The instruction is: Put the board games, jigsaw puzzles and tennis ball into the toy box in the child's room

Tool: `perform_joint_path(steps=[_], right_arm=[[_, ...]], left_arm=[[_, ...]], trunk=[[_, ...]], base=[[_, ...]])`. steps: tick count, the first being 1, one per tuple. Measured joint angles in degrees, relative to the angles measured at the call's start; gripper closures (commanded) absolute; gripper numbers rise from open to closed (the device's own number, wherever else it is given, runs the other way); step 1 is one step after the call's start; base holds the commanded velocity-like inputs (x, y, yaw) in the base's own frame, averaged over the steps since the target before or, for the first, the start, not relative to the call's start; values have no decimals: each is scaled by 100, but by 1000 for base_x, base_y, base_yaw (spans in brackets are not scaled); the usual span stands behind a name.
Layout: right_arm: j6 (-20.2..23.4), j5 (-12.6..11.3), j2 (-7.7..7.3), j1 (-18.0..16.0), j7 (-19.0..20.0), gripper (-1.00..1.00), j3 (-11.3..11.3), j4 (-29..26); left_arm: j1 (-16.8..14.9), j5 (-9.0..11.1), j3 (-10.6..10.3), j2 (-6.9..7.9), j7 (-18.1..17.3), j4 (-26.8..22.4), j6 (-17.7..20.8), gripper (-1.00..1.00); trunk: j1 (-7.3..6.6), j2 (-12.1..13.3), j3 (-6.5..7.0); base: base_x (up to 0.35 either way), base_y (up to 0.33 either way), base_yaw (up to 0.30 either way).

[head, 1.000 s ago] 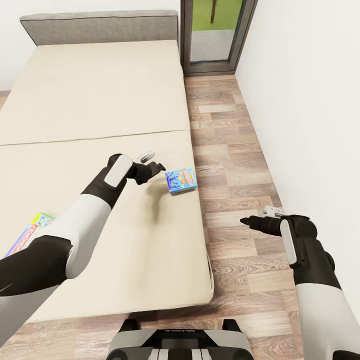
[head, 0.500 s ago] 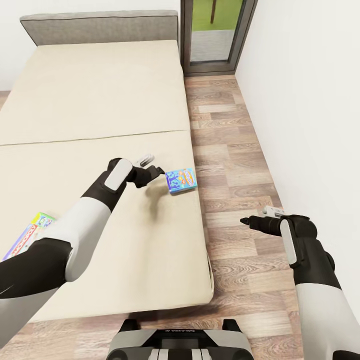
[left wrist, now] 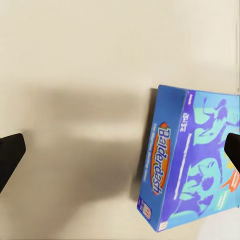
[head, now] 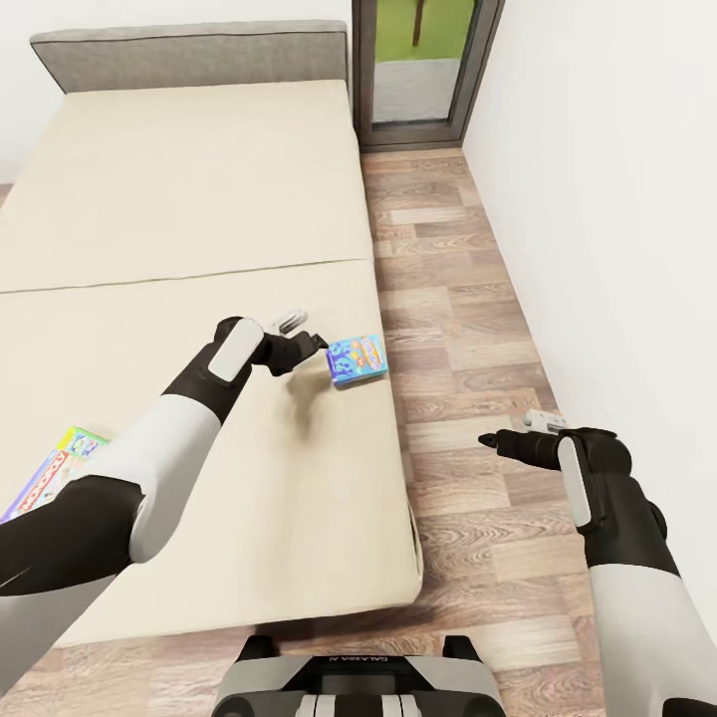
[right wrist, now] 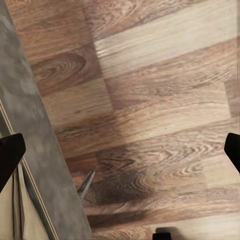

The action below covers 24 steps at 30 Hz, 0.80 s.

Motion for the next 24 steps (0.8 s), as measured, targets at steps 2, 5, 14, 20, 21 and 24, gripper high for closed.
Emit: perform_joint_path(steps=[2, 5, 14, 20, 21, 24], right_arm=[[0, 0, 0, 0, 0, -100, 0, -1], [0, 0, 0, 1, 0, -100, -1, -2], [0, 0, 0, 1, 0, -100, 4, -2], [0, 0, 0, 0, 0, -100, 6, -32], [0, 0, 0, 0, 0, -100, 6, -32], [0, 1, 2, 24, 0, -100, 7, -98]], left_arm=[[2, -1, 0, 0, -4, 1, 0, -100], [3, -2, -2, -3, -6, 2, -1, -100], [4, 2, -6, -6, -9, 3, -1, -100], [5, 4, -10, -7, -10, 2, -1, -100], [5, -3, -11, -7, -10, 3, 1, -100], [5, 4, -12, -7, -10, 2, 0, -100]], trunk=[[0, 0, 0], [0, 0, 0], [0, 0, 0], [0, 0, 0], [0, 0, 0], [0, 0, 0]], base=[[0, 0, -164], [0, 0, -191], [0, 0, -191], [0, 0, -91], [0, 0, -58], [0, 0, -40]])
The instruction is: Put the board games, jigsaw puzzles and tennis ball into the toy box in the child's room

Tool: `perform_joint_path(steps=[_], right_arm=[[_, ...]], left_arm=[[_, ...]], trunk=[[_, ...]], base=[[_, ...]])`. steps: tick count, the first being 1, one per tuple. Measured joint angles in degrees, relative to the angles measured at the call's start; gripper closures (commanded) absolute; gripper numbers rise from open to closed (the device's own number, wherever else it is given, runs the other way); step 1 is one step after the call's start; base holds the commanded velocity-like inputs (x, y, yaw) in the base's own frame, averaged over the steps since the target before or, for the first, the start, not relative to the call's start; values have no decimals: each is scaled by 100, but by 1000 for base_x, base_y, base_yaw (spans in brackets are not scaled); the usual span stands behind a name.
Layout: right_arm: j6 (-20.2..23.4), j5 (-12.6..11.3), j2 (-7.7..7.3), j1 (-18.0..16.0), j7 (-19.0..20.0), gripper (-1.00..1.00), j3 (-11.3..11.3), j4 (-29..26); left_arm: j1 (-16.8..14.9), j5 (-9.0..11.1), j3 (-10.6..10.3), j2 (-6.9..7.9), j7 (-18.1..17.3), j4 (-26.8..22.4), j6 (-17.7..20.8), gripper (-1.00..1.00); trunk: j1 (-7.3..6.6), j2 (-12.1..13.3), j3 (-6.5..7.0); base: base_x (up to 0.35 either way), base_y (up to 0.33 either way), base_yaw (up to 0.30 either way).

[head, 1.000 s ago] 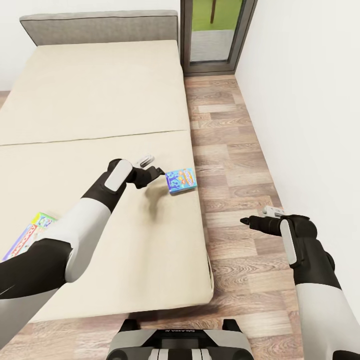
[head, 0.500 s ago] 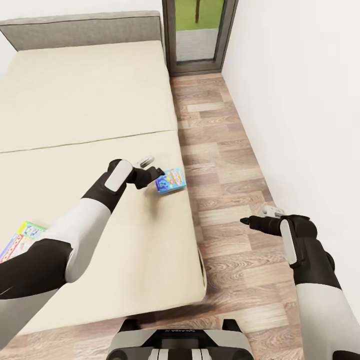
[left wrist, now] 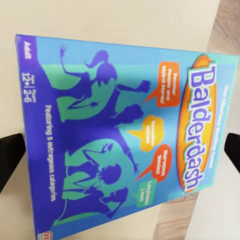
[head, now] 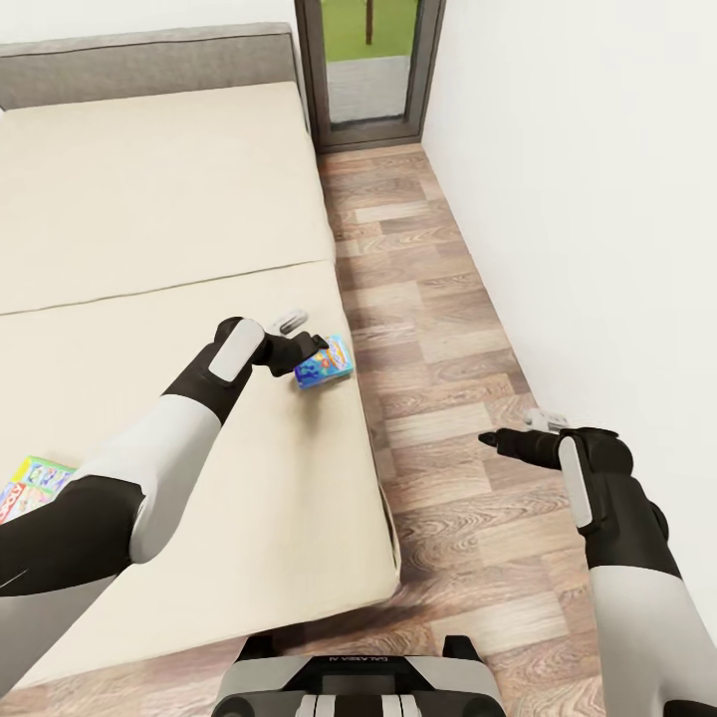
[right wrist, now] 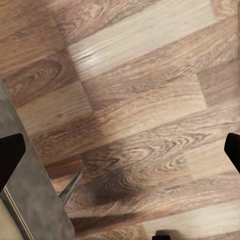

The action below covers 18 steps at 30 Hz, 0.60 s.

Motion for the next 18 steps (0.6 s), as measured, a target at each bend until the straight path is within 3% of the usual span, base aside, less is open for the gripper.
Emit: perform_joint_path(steps=[18], right_arm=[[0, -8, 7, 163, 1, -100, 12, -284]], left_arm=[[0, 0, -10, -1, 0, 1, 0, -100]], trunk=[[0, 0, 0]], base=[[0, 0, -31]])
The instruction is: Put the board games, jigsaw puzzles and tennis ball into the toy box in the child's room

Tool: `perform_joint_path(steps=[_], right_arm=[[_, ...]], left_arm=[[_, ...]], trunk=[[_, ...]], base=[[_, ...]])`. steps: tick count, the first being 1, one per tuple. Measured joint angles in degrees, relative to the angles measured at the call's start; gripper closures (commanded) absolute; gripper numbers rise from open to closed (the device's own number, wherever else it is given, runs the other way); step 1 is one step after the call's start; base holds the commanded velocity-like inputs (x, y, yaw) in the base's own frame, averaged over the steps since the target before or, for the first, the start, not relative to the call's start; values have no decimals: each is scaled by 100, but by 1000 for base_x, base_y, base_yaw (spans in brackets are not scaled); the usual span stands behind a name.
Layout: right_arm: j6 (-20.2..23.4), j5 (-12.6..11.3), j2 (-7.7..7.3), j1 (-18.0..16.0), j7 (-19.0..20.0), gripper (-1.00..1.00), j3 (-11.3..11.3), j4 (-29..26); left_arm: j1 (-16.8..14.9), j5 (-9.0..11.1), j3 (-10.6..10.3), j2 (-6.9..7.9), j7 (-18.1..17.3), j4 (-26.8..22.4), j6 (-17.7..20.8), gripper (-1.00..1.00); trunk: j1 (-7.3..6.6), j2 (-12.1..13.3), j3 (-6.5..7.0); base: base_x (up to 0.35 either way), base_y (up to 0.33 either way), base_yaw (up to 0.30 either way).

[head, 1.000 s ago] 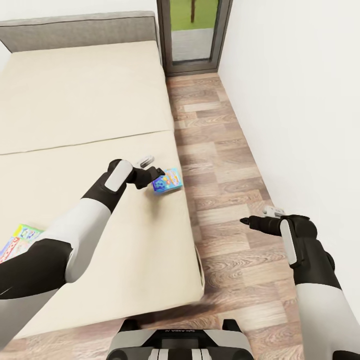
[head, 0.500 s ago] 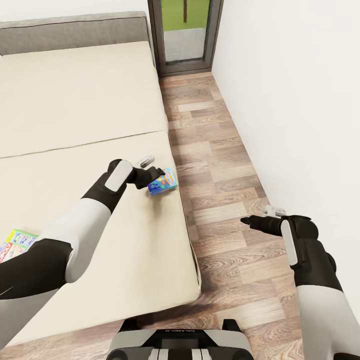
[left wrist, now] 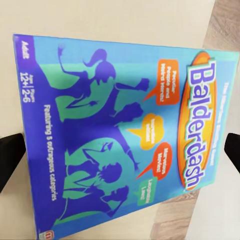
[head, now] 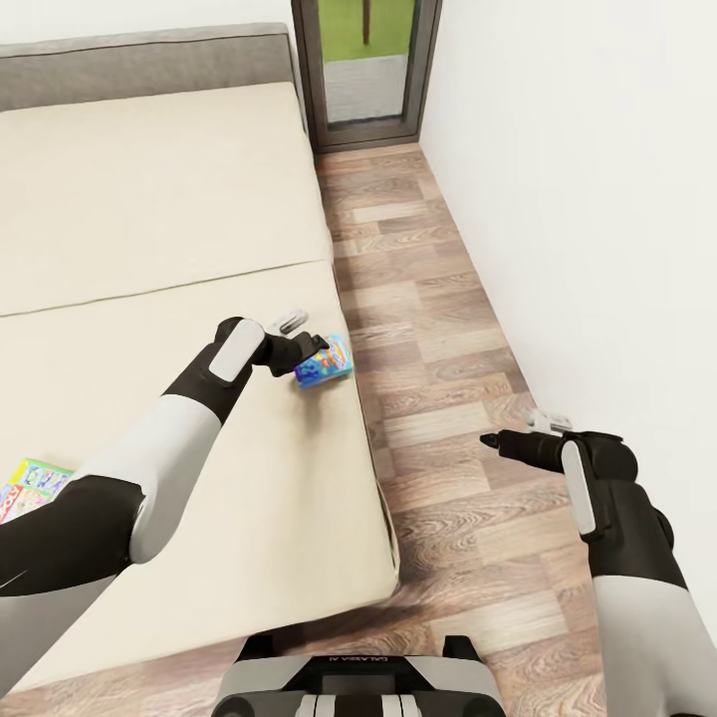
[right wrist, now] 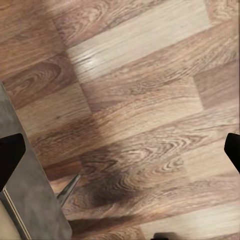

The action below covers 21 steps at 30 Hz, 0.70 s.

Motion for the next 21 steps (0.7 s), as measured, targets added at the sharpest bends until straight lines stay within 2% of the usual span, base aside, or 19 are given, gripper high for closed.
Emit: perform_joint_path(steps=[10, 21], right_arm=[[0, -1, 0, 19, 0, -100, -2, -27], [0, 0, 1, 24, -1, -100, -3, -40]], left_arm=[[0, -1, -1, 0, 1, -1, 0, -100], [0, 5, -1, 2, 0, -17, 0, -100]], trunk=[[0, 0, 0], [0, 0, 0]], base=[[0, 0, -160], [0, 0, -50]])
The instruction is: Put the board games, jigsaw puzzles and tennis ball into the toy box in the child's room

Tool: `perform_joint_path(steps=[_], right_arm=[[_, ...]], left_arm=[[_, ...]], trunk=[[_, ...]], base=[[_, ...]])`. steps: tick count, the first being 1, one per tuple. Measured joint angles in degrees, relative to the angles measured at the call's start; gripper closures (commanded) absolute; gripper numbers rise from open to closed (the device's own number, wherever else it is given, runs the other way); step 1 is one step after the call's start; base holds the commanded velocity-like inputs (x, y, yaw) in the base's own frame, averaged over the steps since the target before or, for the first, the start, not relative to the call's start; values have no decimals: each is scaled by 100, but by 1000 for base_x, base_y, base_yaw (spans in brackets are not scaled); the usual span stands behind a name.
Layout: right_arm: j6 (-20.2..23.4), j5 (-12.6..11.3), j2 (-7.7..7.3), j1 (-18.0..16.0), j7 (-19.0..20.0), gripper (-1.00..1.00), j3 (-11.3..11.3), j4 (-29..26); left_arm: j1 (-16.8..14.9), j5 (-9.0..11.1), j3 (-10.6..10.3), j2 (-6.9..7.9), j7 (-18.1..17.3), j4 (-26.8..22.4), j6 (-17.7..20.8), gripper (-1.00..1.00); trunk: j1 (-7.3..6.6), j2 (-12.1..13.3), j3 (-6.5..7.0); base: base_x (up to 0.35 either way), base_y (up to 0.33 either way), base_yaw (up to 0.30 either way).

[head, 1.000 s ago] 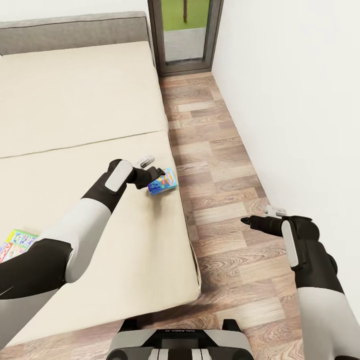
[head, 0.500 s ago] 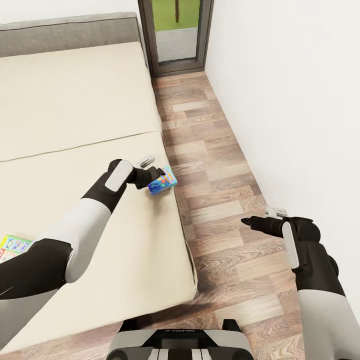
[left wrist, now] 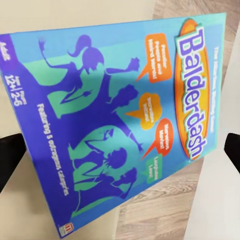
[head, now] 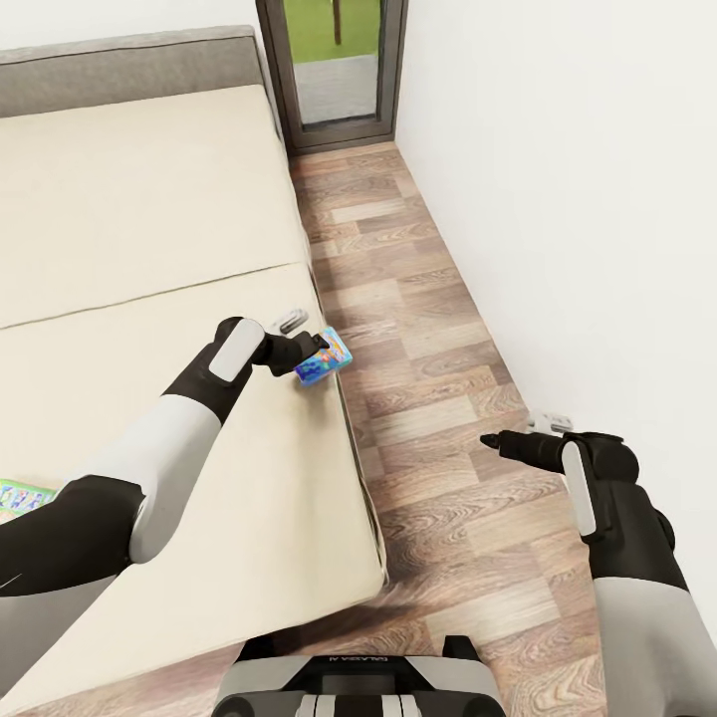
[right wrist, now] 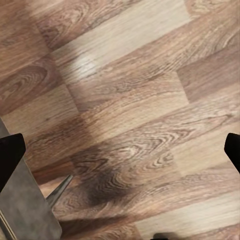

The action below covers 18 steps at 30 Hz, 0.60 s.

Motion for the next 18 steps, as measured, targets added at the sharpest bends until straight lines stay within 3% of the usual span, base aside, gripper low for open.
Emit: perform_joint_path(steps=[18], right_arm=[[0, 0, 0, 5, 0, -100, 1, -3]], left_arm=[[0, -1, 0, 6, 0, -9, 0, -100]], trunk=[[0, 0, 0]], base=[[0, 0, -7]])
